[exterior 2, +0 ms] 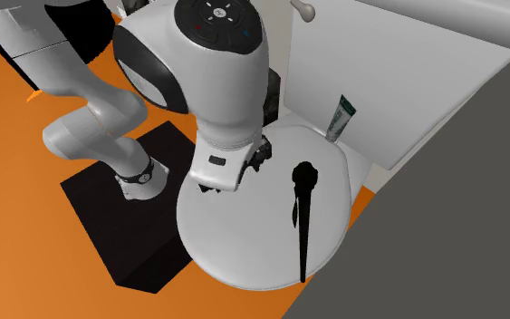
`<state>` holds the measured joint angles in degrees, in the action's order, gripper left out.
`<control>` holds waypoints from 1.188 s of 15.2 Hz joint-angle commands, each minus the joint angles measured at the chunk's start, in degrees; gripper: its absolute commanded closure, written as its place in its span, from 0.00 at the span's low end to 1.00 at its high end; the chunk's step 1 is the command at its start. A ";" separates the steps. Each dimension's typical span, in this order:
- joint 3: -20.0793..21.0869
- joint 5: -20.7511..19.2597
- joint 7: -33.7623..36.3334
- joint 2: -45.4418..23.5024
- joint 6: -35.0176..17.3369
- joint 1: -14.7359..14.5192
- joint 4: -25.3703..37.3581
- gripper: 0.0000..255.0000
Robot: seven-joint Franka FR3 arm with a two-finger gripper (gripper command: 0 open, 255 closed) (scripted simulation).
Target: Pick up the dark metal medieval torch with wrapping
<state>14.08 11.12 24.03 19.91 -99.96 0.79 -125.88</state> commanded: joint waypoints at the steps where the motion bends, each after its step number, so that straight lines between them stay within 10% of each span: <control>1: 1.82 -0.44 5.47 -5.10 -1.22 0.43 3.20 0.00; 13: 4.82 -7.78 34.84 -36.67 -1.31 -1.89 29.53 0.00; 18: 4.53 -8.09 35.16 -38.14 -3.96 -2.17 28.21 0.00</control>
<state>18.65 3.12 59.09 -17.82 -103.11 -1.31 -97.27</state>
